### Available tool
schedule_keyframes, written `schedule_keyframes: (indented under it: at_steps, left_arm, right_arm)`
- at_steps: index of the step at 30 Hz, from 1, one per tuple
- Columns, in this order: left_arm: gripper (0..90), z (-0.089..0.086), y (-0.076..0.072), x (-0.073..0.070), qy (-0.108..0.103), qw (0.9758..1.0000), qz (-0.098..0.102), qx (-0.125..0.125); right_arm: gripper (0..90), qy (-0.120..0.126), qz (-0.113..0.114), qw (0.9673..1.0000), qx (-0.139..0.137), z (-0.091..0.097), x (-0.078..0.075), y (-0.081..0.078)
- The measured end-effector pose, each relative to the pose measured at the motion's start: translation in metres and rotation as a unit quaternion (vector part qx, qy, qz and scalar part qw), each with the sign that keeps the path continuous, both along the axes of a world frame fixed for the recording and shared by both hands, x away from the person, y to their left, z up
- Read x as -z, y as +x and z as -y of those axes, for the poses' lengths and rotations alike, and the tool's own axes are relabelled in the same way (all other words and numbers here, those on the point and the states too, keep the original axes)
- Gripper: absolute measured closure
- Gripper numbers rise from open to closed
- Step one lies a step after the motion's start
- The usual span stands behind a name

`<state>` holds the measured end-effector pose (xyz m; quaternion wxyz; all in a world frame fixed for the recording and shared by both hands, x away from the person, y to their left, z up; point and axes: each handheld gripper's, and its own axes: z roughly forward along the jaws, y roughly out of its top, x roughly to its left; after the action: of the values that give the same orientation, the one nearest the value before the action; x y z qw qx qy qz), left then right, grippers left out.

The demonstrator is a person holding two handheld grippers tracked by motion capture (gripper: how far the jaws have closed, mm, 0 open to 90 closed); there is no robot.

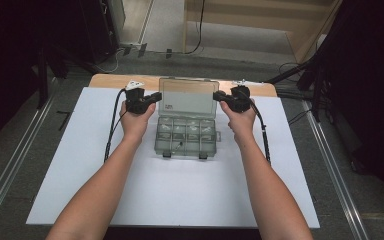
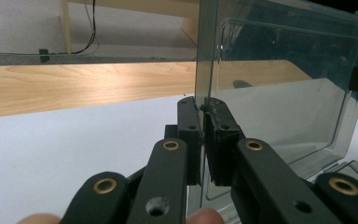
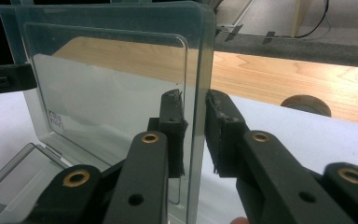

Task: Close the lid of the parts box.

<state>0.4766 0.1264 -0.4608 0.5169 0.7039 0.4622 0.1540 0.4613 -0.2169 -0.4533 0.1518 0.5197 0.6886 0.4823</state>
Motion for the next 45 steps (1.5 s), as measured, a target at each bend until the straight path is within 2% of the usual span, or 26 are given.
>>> schedule_keyframes:
  at_steps: [2, 3, 7, 9, 11, 12, 13, 15, 18, 20, 24, 28, 30, 32, 34, 38, 40, 45]
  left_arm:
    - [85.5, 0.0, 0.0, 0.0, 0.0, 1.0, -0.001, -0.001]
    - [85.5, 0.0, -0.001, 0.0, -0.001, 1.0, 0.0, -0.002]
    - [85.4, -0.001, -0.001, 0.0, -0.002, 1.0, -0.001, -0.001]
    - [85.0, -0.003, 0.0, 0.001, -0.013, 0.9999, -0.007, 0.001]
    - [83.9, -0.004, -0.002, -0.001, -0.008, 0.9999, -0.01, 0.002]
    - [82.6, -0.003, -0.004, -0.003, 0.0, 1.0, -0.006, 0.006]
    - [75.4, -0.003, -0.005, -0.005, -0.002, 1.0, -0.005, 0.008]
    - [72.8, -0.006, -0.006, -0.008, -0.01, 0.9998, -0.008, 0.017]
    - [73.4, -0.015, -0.008, -0.014, -0.047, 0.9981, -0.014, 0.036]
    - [75.0, -0.02, -0.008, -0.017, -0.067, 0.9966, -0.029, 0.039]
    - [81.3, -0.029, -0.006, -0.018, -0.085, 0.995, -0.045, 0.03]
    - [90.0, -0.033, -0.001, -0.015, -0.086, 0.9943, -0.059, 0.02]
    - [90.0, -0.032, 0.003, -0.013, -0.095, 0.9924, -0.071, 0.03]
    - [90.0, -0.031, 0.006, -0.012, -0.093, 0.9926, -0.075, 0.021]
    - [90.0, -0.029, 0.011, -0.012, -0.102, 0.991, -0.083, 0.023]
    - [90.0, -0.024, 0.016, -0.015, -0.106, 0.9899, -0.092, 0.022]
    - [90.0, -0.023, 0.019, -0.017, -0.12, 0.9876, -0.1, 0.019]
    - [90.0, -0.018, 0.025, -0.021, -0.115, 0.9878, -0.104, 0.019]
  right_arm:
    - [80.8, -0.003, -0.001, 1.0, 0.002, 0.0, -0.001, -0.001]
    - [84.7, -0.012, 0.0, 0.9999, 0.008, -0.001, -0.002, -0.002]
    - [85.4, -0.015, 0.005, 0.9998, 0.008, -0.001, -0.002, -0.004]
    - [85.7, -0.016, 0.011, 0.9998, 0.009, -0.002, -0.002, -0.006]
    - [85.8, -0.018, 0.016, 0.9996, 0.012, -0.004, -0.001, -0.008]
    - [85.7, -0.02, 0.018, 0.9995, 0.014, -0.005, -0.001, -0.008]
    - [85.8, -0.024, 0.02, 0.9994, 0.014, -0.005, -0.002, -0.009]
    - [85.7, -0.026, 0.022, 0.9993, 0.014, -0.006, -0.002, -0.009]
    - [85.7, -0.028, 0.028, 0.9992, 0.013, -0.005, -0.002, -0.011]
    - [85.8, -0.029, 0.032, 0.999, 0.013, -0.006, -0.002, -0.013]
    - [85.7, -0.029, 0.04, 0.9987, 0.012, -0.005, -0.001, -0.015]
    - [85.7, -0.03, 0.05, 0.9982, 0.007, -0.005, 0.0, -0.018]
    - [85.7, -0.031, 0.056, 0.9979, 0.005, -0.004, 0.001, -0.02]
    - [85.7, -0.032, 0.06, 0.9977, 0.005, -0.004, 0.001, -0.022]
    - [85.6, -0.035, 0.066, 0.9972, 0.006, -0.004, 0.002, -0.024]
    - [85.6, -0.033, 0.075, 0.9966, 0.006, -0.003, 0.003, -0.027]
    - [85.6, -0.03, 0.076, 0.9967, 0.005, -0.002, 0.004, -0.028]
    - [85.6, -0.033, 0.085, 0.9958, 0.0, -0.002, 0.004, -0.032]
